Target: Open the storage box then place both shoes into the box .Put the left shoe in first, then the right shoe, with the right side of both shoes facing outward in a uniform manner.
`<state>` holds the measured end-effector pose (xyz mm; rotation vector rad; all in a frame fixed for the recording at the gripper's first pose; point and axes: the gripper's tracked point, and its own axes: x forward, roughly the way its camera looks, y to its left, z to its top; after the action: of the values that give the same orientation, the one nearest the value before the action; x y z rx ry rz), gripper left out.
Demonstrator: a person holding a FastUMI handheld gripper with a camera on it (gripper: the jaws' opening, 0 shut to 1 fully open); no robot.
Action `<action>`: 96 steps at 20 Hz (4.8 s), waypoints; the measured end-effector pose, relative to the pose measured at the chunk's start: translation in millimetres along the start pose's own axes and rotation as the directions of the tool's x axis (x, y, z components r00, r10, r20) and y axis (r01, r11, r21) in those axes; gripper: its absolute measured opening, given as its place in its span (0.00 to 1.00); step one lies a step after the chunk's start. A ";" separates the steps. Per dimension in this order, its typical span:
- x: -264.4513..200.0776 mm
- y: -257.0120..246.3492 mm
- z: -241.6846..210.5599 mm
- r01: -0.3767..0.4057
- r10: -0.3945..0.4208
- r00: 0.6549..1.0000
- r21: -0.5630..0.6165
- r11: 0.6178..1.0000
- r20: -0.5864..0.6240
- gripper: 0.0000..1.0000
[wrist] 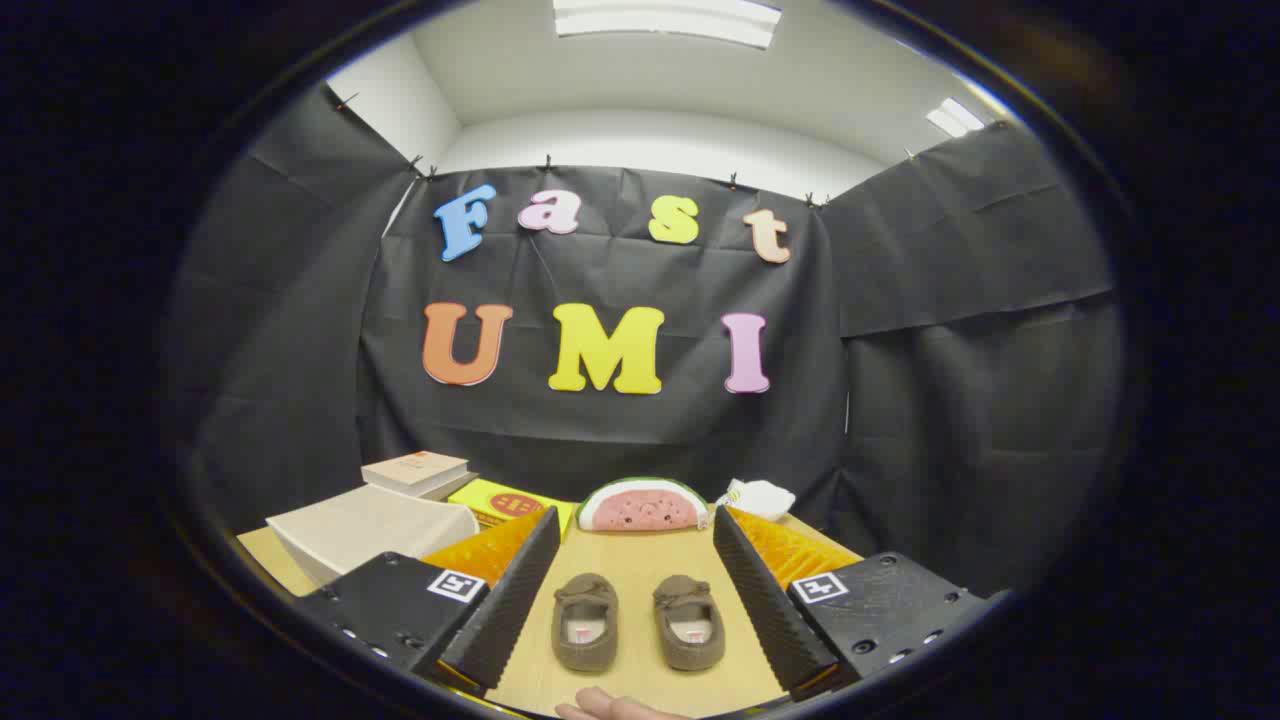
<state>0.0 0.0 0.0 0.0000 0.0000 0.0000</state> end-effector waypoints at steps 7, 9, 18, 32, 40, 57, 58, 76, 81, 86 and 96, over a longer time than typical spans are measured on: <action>2.5 -6.4 -4.8 0.019 -0.019 1.000 -0.015 1.000 0.004 0.95; 3.7 -8.0 -4.8 0.019 -0.019 1.000 -0.012 1.000 0.006 0.95; 9.5 -3.2 -13.3 -0.003 0.003 1.000 -0.004 1.000 -0.005 0.95; 87.9 129.5 -69.9 -0.416 0.484 0.833 0.274 0.867 -0.267 0.96; 116.7 208.7 -111.0 -0.557 0.744 0.617 0.525 0.644 -0.258 0.95; 112.5 238.6 -158.1 -0.159 0.931 0.246 0.936 0.315 -0.271 0.64; 111.6 237.4 -157.4 -0.158 0.927 0.246 0.932 0.327 -0.283 0.62; 106.9 218.3 -116.3 -0.212 0.811 0.350 0.804 0.555 -0.468 0.07; 96.8 232.5 -61.3 -0.283 0.825 0.377 0.795 0.536 -0.421 0.04; 85.9 259.1 -11.3 -0.337 0.830 0.393 0.778 0.531 -0.396 0.01; 64.1 380.6 44.2 -0.383 0.919 0.327 0.858 0.342 -0.220 0.02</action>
<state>64.1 380.6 44.2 0.7954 0.8166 0.9816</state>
